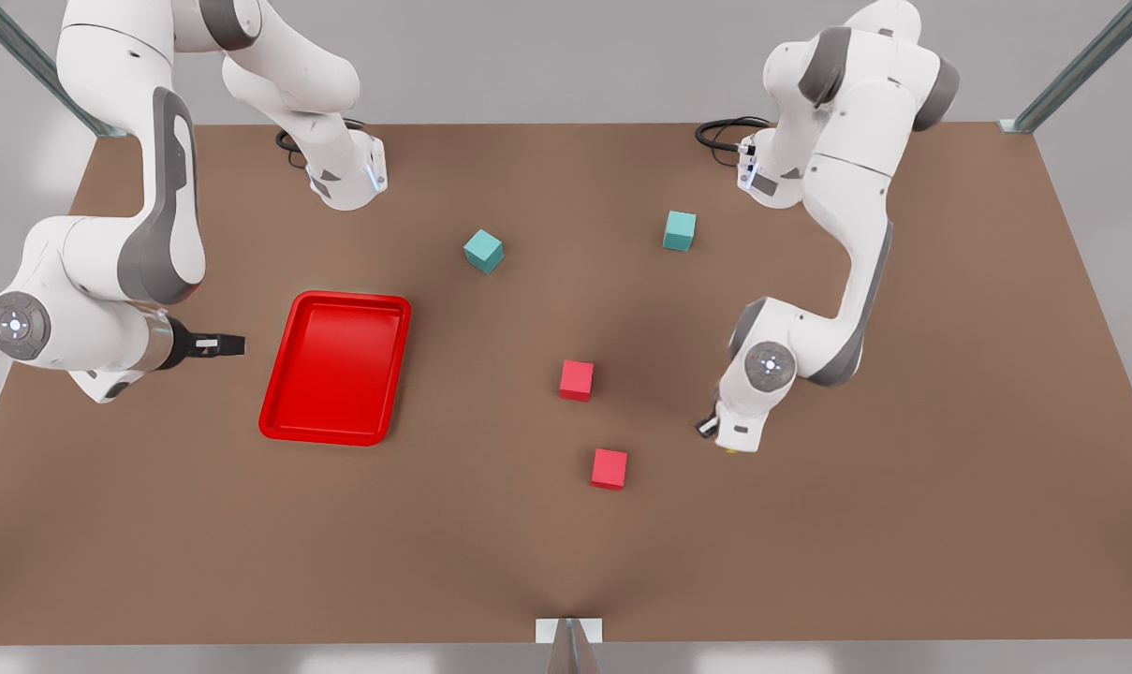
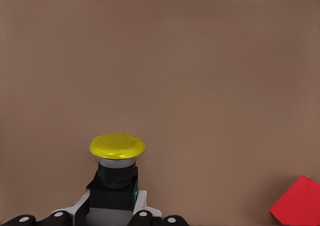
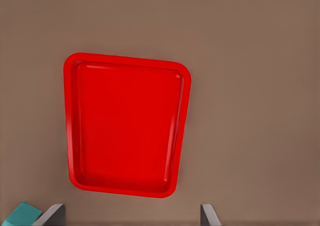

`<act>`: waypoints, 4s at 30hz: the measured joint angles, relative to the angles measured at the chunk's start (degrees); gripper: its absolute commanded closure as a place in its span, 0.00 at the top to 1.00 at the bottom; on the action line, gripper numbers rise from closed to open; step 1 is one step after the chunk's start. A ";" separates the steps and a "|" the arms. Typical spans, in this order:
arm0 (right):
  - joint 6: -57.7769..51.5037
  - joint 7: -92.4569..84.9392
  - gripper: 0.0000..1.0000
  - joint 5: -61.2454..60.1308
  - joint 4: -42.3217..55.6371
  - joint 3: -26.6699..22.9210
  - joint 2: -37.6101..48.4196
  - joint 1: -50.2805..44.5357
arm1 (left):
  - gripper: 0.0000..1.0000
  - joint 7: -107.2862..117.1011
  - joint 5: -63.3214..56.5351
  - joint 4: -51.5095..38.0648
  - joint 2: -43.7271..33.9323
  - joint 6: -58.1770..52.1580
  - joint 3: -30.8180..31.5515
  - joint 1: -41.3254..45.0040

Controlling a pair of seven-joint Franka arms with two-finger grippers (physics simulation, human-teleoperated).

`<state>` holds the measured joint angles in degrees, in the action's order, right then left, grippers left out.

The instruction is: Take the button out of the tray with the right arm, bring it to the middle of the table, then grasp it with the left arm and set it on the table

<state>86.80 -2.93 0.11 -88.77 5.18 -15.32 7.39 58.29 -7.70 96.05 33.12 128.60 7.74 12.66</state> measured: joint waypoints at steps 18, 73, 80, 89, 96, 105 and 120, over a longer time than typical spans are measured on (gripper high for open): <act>-0.13 0.31 1.00 0.01 -0.03 0.00 0.06 -0.05 | 0.35 20.94 -32.71 -4.29 2.16 3.42 -5.75 7.12; -0.99 0.62 1.00 0.10 0.15 0.00 0.08 -0.20 | 0.34 102.82 -70.97 -5.43 20.23 -19.35 -7.72 23.84; -1.04 0.82 1.00 0.10 0.15 0.00 0.24 -0.49 | 0.34 103.73 -72.20 -5.42 21.34 -20.29 -7.72 24.07; -1.00 1.09 1.00 0.10 0.15 0.00 0.14 -0.41 | 0.35 104.52 -72.35 -5.43 21.86 -20.69 -7.68 24.49; -1.09 1.23 1.00 0.10 0.15 0.00 0.31 -0.70 | 1.00 105.18 -73.15 -5.42 21.88 -20.90 -7.73 24.68; -1.09 1.35 1.00 0.10 0.10 0.00 0.13 -0.53 | 1.00 104.99 -73.39 -4.77 20.91 -22.16 -7.73 24.61; -1.39 1.45 1.00 0.10 0.15 0.00 0.14 -0.61 | 1.00 102.40 -73.07 -1.59 15.38 -23.69 -7.48 24.60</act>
<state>85.41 -1.48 0.21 -88.62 5.18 -15.17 6.77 160.69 -80.78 94.46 48.50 104.91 0.26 37.26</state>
